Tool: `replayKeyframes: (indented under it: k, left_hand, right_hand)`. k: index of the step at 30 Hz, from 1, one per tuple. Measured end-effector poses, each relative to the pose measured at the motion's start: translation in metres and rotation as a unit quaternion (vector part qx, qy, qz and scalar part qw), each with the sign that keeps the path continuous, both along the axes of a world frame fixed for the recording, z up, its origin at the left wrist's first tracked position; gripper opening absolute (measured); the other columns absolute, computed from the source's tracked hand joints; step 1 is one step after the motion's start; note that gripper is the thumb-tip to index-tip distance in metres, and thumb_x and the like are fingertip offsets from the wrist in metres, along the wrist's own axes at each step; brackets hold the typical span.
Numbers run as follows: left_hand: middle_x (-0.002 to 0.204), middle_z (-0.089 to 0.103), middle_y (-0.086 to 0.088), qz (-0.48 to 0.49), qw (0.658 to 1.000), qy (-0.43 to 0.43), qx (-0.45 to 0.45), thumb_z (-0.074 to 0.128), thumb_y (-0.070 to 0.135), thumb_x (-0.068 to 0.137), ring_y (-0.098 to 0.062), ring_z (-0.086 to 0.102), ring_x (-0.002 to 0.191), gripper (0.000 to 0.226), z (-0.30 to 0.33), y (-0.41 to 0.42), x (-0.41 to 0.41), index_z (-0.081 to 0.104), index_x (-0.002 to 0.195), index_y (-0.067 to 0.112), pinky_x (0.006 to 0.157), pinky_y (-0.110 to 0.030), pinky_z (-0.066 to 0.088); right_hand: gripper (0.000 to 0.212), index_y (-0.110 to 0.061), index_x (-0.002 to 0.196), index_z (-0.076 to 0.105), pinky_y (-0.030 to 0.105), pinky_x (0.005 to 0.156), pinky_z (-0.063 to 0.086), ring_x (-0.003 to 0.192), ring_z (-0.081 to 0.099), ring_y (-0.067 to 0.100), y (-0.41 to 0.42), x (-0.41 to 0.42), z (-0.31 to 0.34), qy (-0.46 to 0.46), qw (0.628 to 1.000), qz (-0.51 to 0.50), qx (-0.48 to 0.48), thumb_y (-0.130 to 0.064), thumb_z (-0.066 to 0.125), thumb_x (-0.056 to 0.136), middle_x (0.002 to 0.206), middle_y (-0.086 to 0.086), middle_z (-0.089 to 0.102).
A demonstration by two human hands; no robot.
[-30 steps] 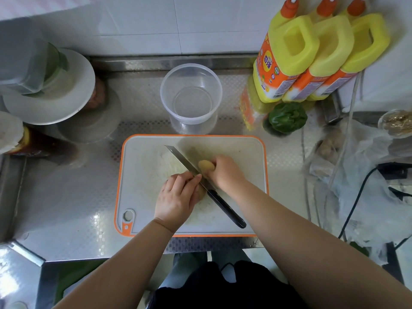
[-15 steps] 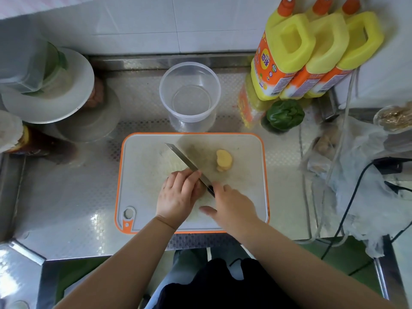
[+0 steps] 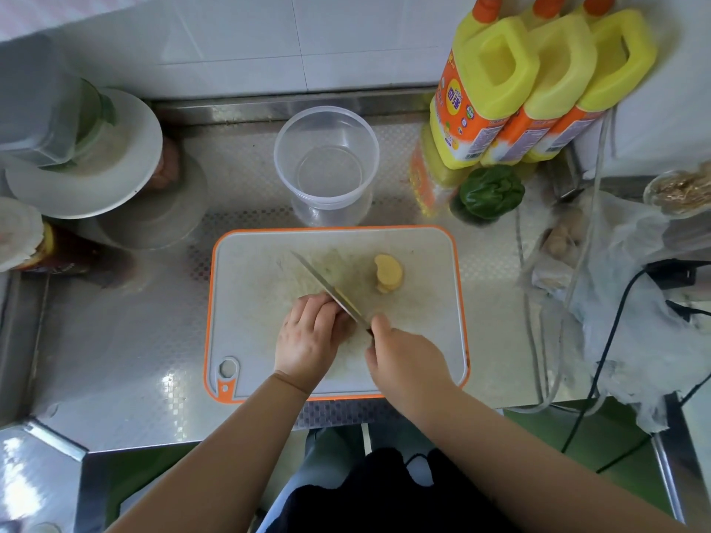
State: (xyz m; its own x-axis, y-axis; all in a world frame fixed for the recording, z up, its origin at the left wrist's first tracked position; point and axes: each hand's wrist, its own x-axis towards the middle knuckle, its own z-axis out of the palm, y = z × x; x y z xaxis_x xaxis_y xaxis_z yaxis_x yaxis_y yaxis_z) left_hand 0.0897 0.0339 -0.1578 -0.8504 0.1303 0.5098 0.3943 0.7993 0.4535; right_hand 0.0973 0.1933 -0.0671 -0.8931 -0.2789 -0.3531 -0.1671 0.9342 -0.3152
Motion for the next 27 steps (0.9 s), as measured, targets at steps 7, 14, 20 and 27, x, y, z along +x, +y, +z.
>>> replayKeyframes:
  k: [7,14,20,27]
  left_hand:
    - [0.092,0.063,-0.012,0.0,1.0,-0.005,-0.012,0.062,0.013,0.093,-0.027,0.053,0.087,0.012,-0.005,-0.003,0.001,0.053,0.1,0.009,0.074,-0.034,0.047]
    - [0.092,0.064,-0.014,-0.002,1.0,0.0,-0.013,0.061,0.008,0.091,-0.028,0.053,0.089,0.012,-0.005,-0.003,0.001,0.054,0.101,0.008,0.076,-0.034,0.047]
    - [0.094,0.064,-0.014,-0.005,1.0,-0.017,-0.003,0.072,0.001,0.08,-0.029,0.054,0.091,0.028,-0.006,-0.002,0.002,0.054,0.101,0.008,0.077,-0.036,0.049]
    - [0.099,0.057,-0.008,-0.01,1.0,-0.017,-0.004,0.074,0.002,0.078,-0.028,0.053,0.091,0.032,-0.003,-0.002,0.002,0.053,0.101,0.009,0.074,-0.035,0.048]
  right_hand:
    - [0.015,-0.015,0.094,0.063,0.015,0.04,0.004,0.038,0.029,0.013,-0.002,0.018,0.01,0.022,0.998,-0.042,-0.034,-0.018,0.069,0.081,0.048,-0.005,0.049]
    - [0.029,-0.02,0.121,0.051,0.022,0.056,0.031,0.069,0.054,0.016,0.001,0.016,0.014,0.009,0.998,-0.049,-0.047,-0.031,0.032,0.103,0.085,-0.002,0.065]
    - [0.024,-0.019,0.116,0.052,0.023,0.059,0.037,0.075,0.062,0.017,0.001,0.015,0.011,-0.014,0.997,-0.057,-0.041,-0.029,0.034,0.102,0.084,-0.002,0.064]
    - [0.017,-0.014,0.114,0.051,0.024,0.06,0.034,0.083,0.065,0.02,-0.007,0.007,0.011,-0.041,0.998,-0.041,0.023,-0.021,0.046,0.1,0.092,0.001,0.067]
